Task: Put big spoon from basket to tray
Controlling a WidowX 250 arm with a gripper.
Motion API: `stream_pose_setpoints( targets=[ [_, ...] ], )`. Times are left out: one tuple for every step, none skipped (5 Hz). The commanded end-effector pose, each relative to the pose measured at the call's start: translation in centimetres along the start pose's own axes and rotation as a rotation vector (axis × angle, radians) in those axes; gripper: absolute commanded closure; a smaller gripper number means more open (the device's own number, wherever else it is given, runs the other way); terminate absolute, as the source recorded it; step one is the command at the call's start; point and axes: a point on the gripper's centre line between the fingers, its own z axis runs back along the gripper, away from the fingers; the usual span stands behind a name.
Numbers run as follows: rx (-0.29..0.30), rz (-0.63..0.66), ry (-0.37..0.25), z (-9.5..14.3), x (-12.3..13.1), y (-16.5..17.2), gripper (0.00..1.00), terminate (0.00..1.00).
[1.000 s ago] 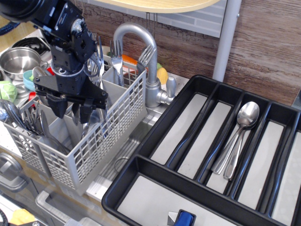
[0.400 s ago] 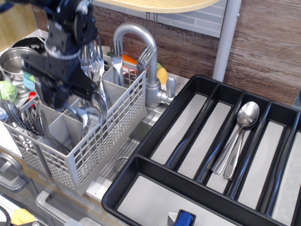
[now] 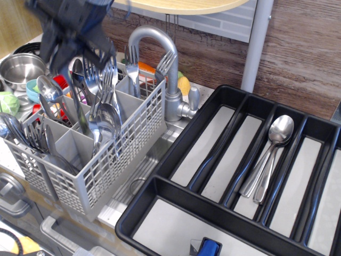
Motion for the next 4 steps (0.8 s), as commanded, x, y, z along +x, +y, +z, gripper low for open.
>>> stream_pose_setpoints(
  targets=[
    [0.113,-0.137,0.081,5.7,0.3,1.3,1.0,0.0],
    [0.18,-0.371,0.163,8.6,1.4,1.2,1.0,0.0],
    [-0.091,-0.318,0.198,10.3,2.9,-0.2,1.0,0.0],
    [-0.195,-0.283,0.166,11.1,4.6,-2.4,1.0,0.0]
  ],
)
